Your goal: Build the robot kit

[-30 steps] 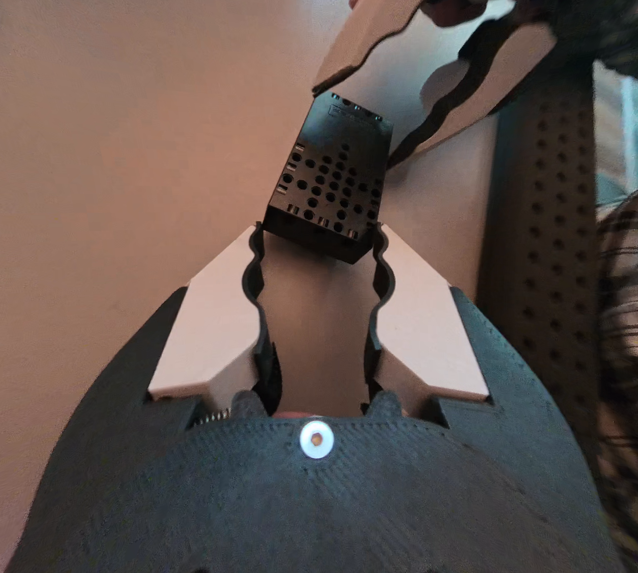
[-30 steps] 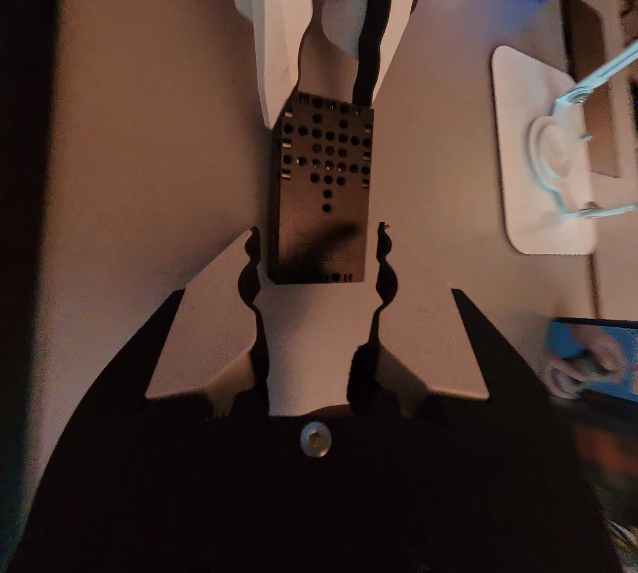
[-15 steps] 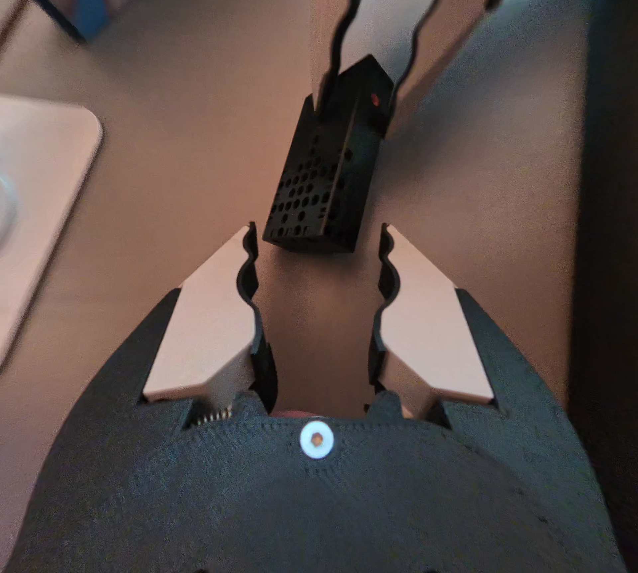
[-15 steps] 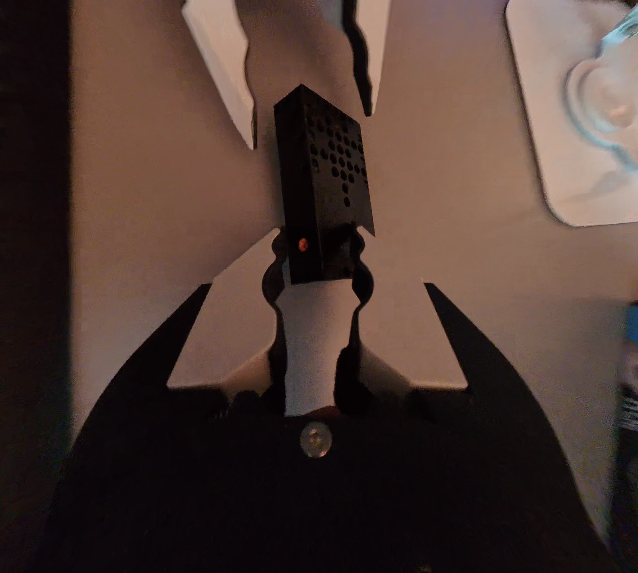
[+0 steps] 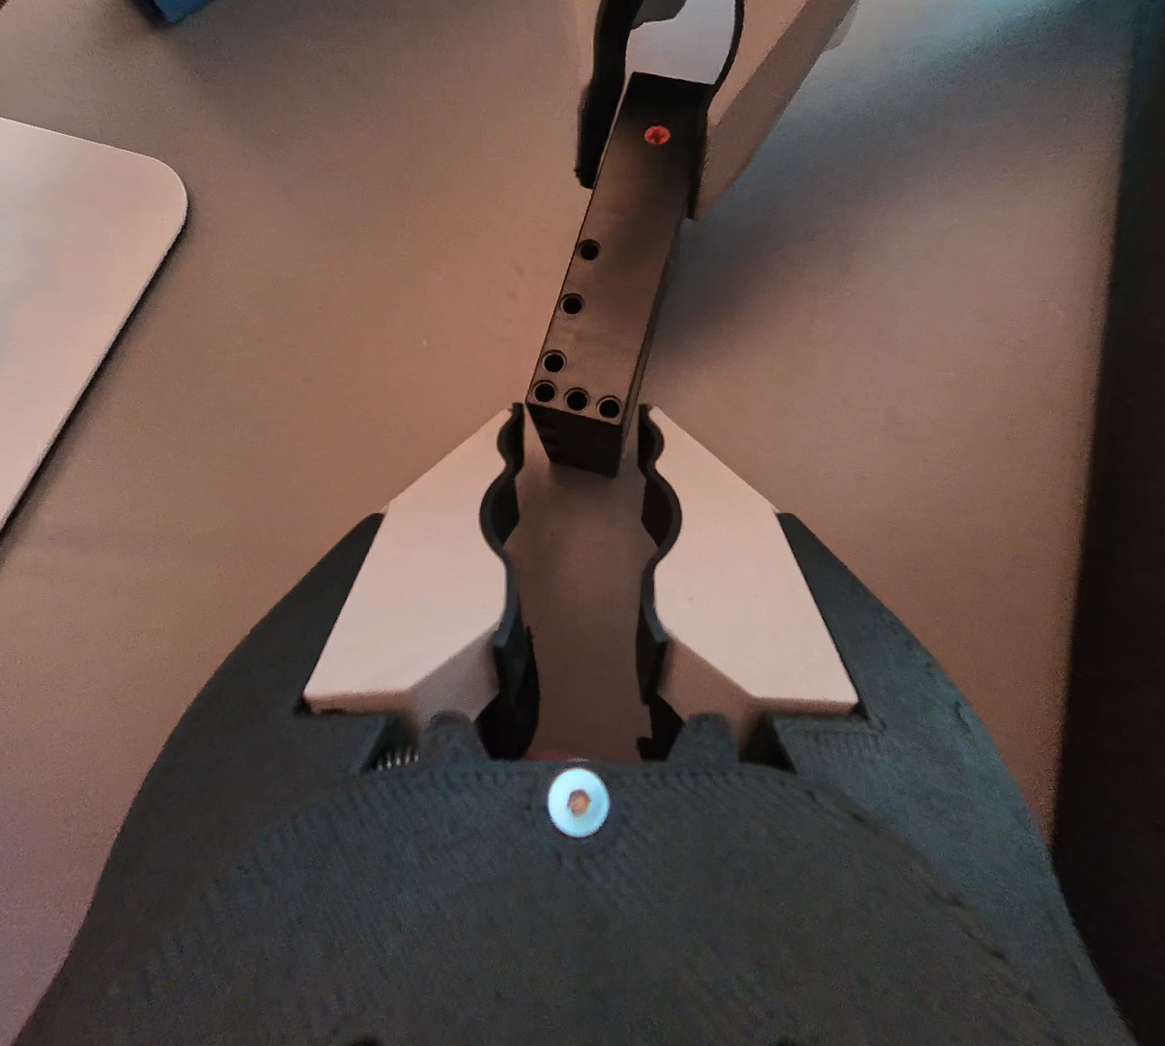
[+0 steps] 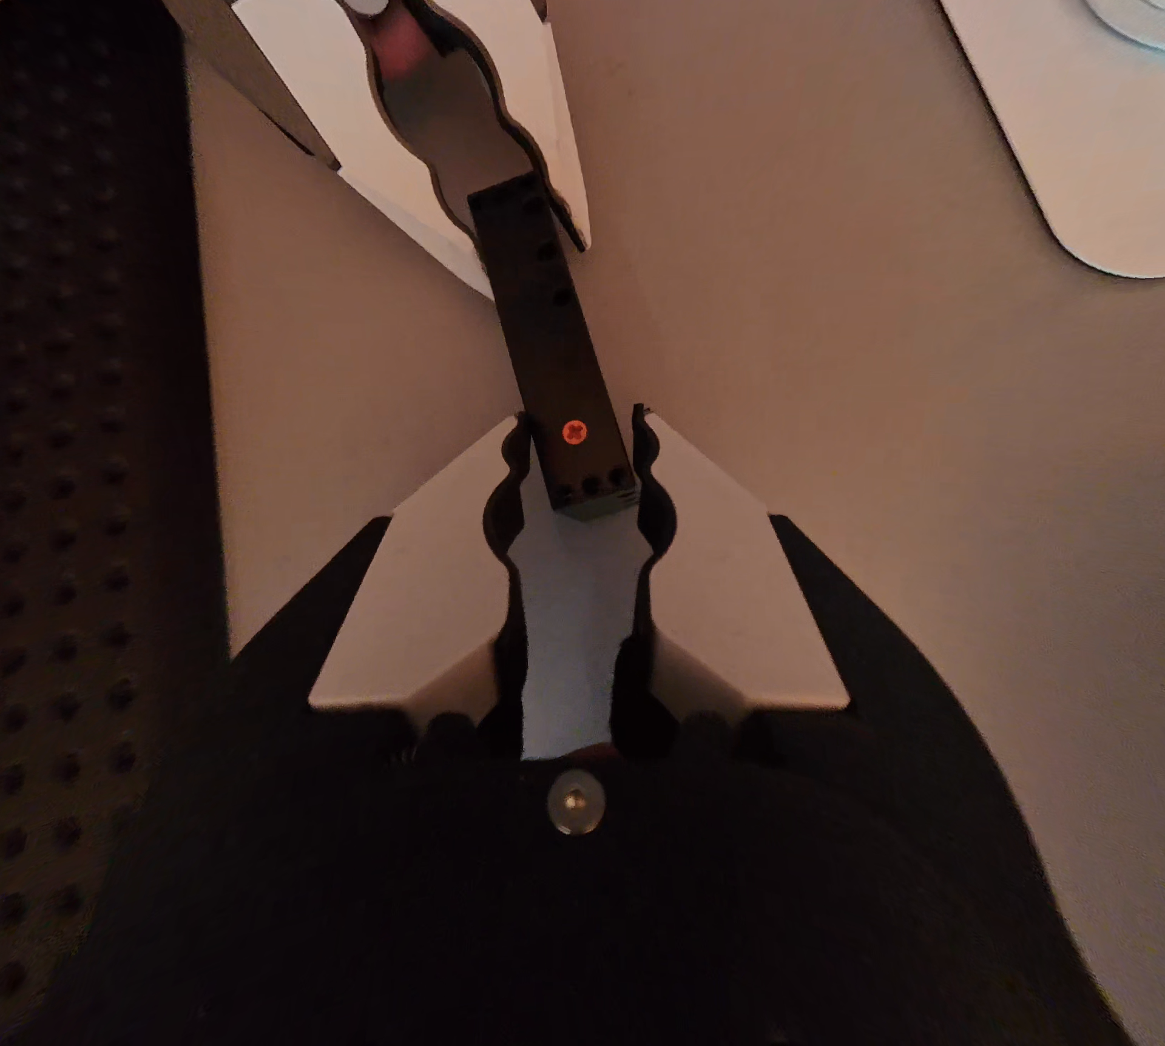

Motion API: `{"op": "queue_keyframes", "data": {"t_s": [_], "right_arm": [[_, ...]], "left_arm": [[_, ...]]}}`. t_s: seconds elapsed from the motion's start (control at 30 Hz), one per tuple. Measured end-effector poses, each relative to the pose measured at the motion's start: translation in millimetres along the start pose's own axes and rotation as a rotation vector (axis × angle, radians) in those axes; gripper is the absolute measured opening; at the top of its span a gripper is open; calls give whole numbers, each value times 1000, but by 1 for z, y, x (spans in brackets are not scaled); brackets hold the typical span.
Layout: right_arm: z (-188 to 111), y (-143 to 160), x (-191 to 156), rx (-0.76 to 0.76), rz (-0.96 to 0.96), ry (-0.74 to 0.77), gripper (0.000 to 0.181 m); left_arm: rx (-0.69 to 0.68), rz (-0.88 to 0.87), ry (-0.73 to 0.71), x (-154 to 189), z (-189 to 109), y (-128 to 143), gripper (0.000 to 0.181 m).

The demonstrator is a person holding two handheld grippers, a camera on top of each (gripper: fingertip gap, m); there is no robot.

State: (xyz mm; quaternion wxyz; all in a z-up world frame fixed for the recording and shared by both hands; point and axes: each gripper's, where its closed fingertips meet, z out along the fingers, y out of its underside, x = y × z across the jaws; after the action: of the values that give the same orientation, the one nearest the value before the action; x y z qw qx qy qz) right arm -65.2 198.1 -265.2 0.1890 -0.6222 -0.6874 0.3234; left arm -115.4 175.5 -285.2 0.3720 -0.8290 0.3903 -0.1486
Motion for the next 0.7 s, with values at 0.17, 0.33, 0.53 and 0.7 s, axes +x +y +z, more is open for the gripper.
{"op": "queue_keyframes", "data": {"t_s": [0.17, 0.33, 0.53, 0.7], "right_arm": [[2, 0, 0, -14, -59, 44, 33], [8, 3, 7, -61, -145, 148, 29], [10, -4, 31, -56, -105, 244, 26], [18, -6, 43, -67, -74, 246, 29]], "left_arm": [[4, 60, -80, -4, -8, -1, 47], [8, 111, -187, -12, -37, -2, 50], [-37, 168, -415, -49, -108, 13, 48], [-249, 220, -720, -104, -201, 73, 48]]}}
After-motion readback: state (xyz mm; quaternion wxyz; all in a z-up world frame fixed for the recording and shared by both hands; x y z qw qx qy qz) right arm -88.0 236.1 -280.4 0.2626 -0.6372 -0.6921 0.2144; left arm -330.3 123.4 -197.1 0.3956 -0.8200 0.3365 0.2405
